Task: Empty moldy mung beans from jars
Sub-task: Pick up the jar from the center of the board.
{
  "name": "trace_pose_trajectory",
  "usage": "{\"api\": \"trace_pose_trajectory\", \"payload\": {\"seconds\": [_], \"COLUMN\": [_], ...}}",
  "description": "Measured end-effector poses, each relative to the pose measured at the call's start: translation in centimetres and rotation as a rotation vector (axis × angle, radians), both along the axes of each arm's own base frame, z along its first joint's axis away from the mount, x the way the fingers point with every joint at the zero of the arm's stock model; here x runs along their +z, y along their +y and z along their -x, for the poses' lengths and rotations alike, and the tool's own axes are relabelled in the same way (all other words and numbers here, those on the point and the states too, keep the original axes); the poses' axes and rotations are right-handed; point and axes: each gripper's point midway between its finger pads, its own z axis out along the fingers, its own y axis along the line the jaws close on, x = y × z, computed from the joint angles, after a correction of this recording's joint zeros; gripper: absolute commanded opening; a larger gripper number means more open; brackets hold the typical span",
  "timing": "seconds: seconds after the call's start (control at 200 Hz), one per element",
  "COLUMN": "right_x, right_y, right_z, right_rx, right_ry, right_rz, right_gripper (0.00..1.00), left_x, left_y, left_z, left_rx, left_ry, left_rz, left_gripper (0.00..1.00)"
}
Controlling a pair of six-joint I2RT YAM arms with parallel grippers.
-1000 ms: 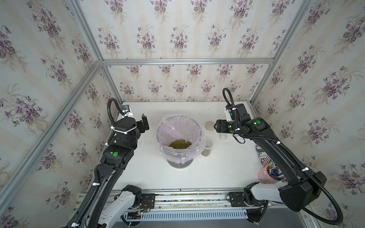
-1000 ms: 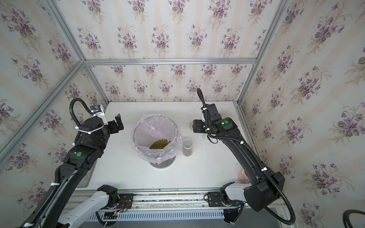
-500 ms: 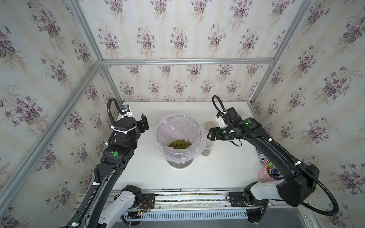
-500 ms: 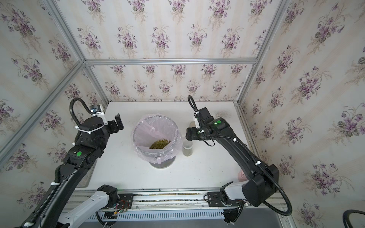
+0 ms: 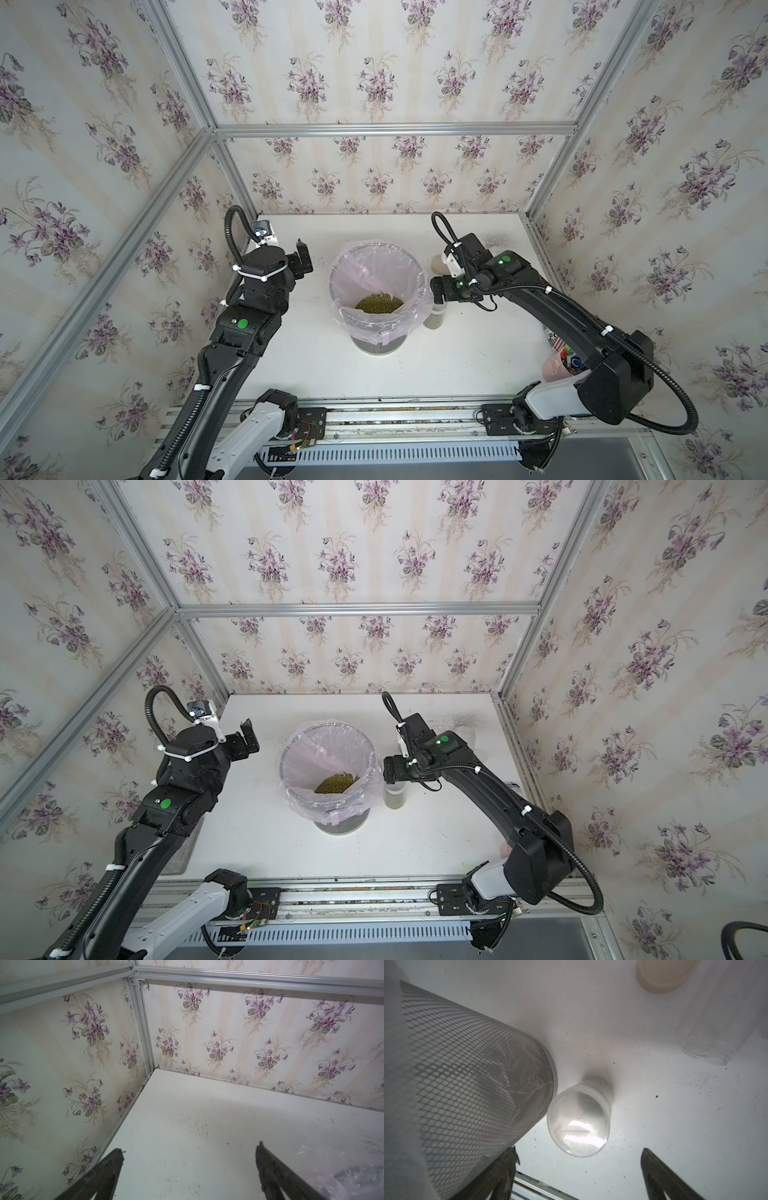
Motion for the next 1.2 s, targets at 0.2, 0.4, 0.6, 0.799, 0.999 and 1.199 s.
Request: {"api": "trace_pose_trajectory", "payload": {"seconds": [0.2, 0.4, 0.6, 0.799, 0.999, 1.199], "right_x": [-0.6, -1.4, -2.6, -3.4, -4.1, -4.8], "right_y": [0.4, 0.1, 0.4, 1.0, 1.2, 1.1], "right_z": [0.2, 0.1, -0.2, -0.6, -0.6, -0.6], "right_rx": [0.011, 0.001, -0.008, -0.005, 0.003, 0.001], "right_ry": [0.015, 0.023, 0.040, 0.049, 0.056, 0.059], "right_rz": [0.012, 0.042, 0.048, 0.059, 0.086, 0.116], "right_gripper": [0.91, 0.91, 0.91, 0.91, 0.91, 0.91], "left_x": [-0.2, -0.2, -0.2, -0.2, -0.2, -0.1], "left_y": [0.2, 0.3, 0.3, 0.4, 0.4, 0.6], "left_z": [0.1, 0.2, 0.1, 0.2, 0.2, 0.3], "left_rx": [0.009, 0.015, 0.016, 0.020, 0.025, 0.033], "left_ry": [0.011, 0.010, 0.011, 0.010, 0.010, 0.008], "left_rz": [-0.002, -0.004, -0.002, -0.003, -0.004, -0.003], "left_gripper": [1.00, 1.00, 1.00, 1.00, 1.00, 1.00]}}
